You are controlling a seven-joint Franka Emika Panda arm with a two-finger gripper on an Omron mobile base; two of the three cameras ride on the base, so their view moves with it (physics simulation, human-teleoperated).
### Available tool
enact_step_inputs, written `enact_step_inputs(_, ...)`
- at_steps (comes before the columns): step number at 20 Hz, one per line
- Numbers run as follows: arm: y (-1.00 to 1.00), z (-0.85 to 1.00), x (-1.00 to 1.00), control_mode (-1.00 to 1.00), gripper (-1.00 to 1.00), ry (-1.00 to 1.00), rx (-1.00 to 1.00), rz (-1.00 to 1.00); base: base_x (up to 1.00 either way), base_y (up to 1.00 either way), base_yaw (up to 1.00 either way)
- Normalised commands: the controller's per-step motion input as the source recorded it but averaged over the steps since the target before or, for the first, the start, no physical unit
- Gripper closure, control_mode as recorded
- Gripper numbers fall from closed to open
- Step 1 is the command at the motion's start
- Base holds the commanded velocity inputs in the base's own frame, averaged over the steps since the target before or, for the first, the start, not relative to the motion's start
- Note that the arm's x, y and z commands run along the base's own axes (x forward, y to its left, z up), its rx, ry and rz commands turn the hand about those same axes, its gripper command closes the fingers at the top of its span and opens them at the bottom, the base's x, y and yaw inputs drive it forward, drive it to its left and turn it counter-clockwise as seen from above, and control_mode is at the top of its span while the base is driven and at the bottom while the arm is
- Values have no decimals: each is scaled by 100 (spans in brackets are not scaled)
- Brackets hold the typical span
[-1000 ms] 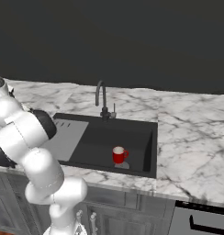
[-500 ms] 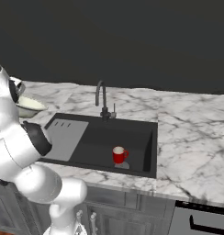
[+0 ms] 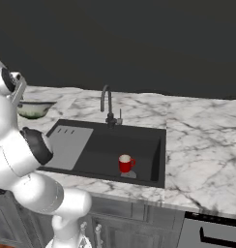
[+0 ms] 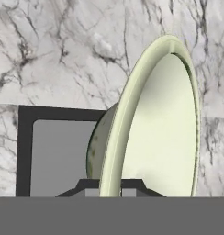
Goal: Pick the mug and place it in the sink. Pick the bowl and place it in the open cabinet and then close the cabinet.
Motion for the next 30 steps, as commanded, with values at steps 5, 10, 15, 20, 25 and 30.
enact_step_inputs(5,-41,-34,-46,-100,100,-19,0,19,0,0,0)
enact_step_inputs(10,-62,-12,-74,-100,100,-31,2,20,0,0,0)
enact_step_inputs(15,-74,18,-41,-100,100,-21,4,6,0,0,0)
enact_step_inputs(20,-52,19,-29,-100,100,-5,11,0,0,0,0)
enact_step_inputs(25,-23,32,-19,-100,100,0,11,0,0,0,0)
enact_step_inputs(30,-6,37,-13,-100,100,1,6,-1,0,0,0)
